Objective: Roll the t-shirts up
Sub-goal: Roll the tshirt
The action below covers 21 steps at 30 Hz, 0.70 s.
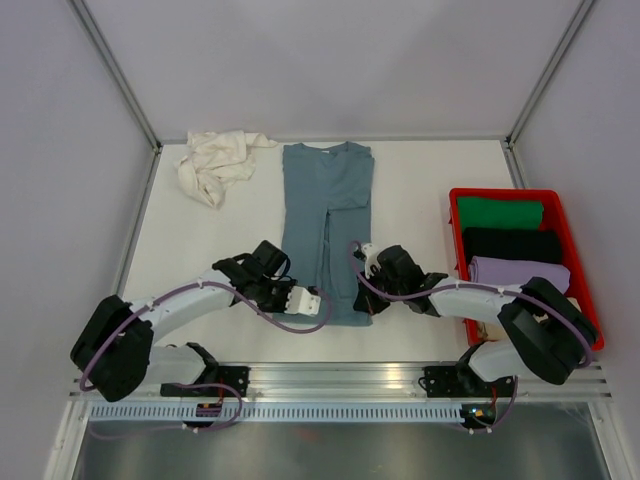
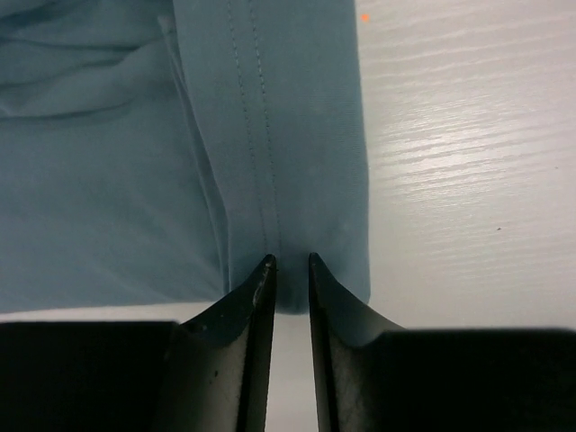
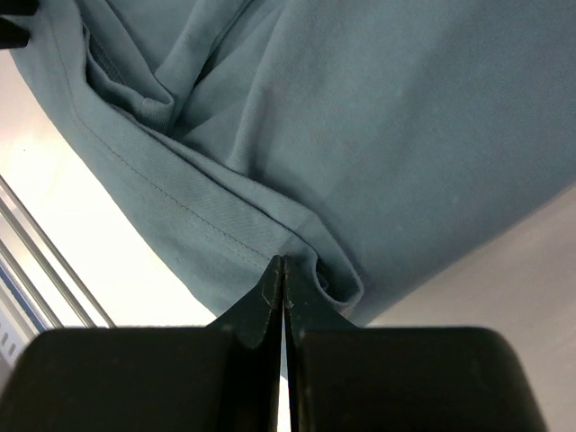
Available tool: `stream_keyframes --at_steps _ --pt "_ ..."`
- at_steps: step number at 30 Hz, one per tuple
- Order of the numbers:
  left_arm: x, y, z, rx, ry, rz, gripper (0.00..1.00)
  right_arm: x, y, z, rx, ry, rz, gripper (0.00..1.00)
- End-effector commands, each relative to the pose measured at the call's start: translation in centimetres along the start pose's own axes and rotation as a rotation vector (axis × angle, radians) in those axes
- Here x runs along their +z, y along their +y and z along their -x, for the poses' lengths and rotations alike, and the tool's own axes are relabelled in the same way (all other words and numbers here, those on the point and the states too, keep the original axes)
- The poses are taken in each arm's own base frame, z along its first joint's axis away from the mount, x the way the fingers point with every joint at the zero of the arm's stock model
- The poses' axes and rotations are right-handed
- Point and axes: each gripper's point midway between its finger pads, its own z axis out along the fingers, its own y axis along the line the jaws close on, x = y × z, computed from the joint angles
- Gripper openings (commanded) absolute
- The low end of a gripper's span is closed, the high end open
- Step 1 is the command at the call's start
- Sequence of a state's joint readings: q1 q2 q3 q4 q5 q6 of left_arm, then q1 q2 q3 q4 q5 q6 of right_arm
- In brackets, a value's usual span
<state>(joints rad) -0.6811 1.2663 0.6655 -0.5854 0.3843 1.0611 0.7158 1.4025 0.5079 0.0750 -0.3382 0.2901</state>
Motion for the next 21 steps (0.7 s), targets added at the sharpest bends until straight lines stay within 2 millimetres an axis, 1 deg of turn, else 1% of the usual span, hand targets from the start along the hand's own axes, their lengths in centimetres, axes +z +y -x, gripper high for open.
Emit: stream_keyframes --at_steps 1,2,4,7,8,9,10,11,12,13,14,15,16,17,18,19,20,21 --pt "0.3 1.7 -1.3 -0.041 0.079 0.072 0.25 -0.4 -0.2 1.1 -0.032 -0.023 -0.020 0.00" --pt "0.6 0.9 -1.9 -0.049 0.091 0.054 0.25 -0.5 -0.2 1.2 -0.036 -0.029 -0.022 0.00" --pt "0.8 0.1 -2.5 -0.061 0.096 0.042 0.25 -0.8 -0.3 1.2 -0.042 -0.033 -0.025 0.00" --pt "0.3 0.0 -1.7 -0.076 0.063 0.048 0.29 -1.4 0.2 2.0 -0.062 -0.071 -0.004 0.00" --pt "-0.3 0.3 -0.9 -0.075 0.029 0.065 0.31 -1.7 0.5 2.6 -0.086 -0.080 0.001 0.01" --pt "-0.7 0.6 -0.3 -0.070 0.009 0.078 0.36 -2.1 0.9 3.2 -0.108 -0.096 0.012 0.02" --pt "-1.3 1.1 0.5 -0.048 -0.016 0.101 0.38 -2.4 1.1 3.8 -0.128 -0.109 0.014 0.04" --pt "-1.7 1.3 1.0 -0.020 -0.035 0.115 0.41 -2.9 1.1 3.8 -0.168 -0.102 0.011 0.09" --pt "-2.8 1.6 2.0 0.026 -0.072 0.156 0.47 -3.9 1.7 5.2 -0.212 -0.148 0.012 0.11" --pt "-2.9 1.3 2.0 0.090 -0.079 0.159 0.50 -4.6 1.8 5.6 -0.244 -0.164 0.001 0.14" --pt "-3.0 1.0 2.1 0.124 -0.089 0.165 0.55 -5.4 1.7 5.9 -0.321 -0.167 -0.016 0.18" --pt "-3.7 1.0 2.5 0.162 -0.106 0.196 0.57 -6.8 1.8 7.0 -0.377 -0.219 -0.044 0.20" --pt "-3.1 0.0 2.1 0.194 -0.099 0.176 0.59 -7.7 1.6 7.5 -0.419 -0.241 -0.071 0.23" --pt "-3.0 -0.3 1.8 0.210 -0.080 0.183 0.61 -8.3 1.6 7.6 -0.450 -0.258 -0.087 0.29" --pt "-2.7 -0.8 1.4 0.224 -0.066 0.177 0.62 -9.6 2.0 8.3 -0.537 -0.313 -0.099 0.31" --pt "-2.0 -2.0 1.0 0.246 -0.053 0.156 0.62 -10.0 1.8 8.5 -0.573 -0.336 -0.118 0.31" --pt "-1.8 -2.2 0.6 0.255 -0.032 0.165 0.63 -9.9 1.7 7.8 -0.609 -0.346 -0.120 0.32" --pt "-1.5 -2.3 0.6 0.264 -0.031 0.175 0.64 -10.2 2.7 7.5 -0.726 -0.366 -0.096 0.32"
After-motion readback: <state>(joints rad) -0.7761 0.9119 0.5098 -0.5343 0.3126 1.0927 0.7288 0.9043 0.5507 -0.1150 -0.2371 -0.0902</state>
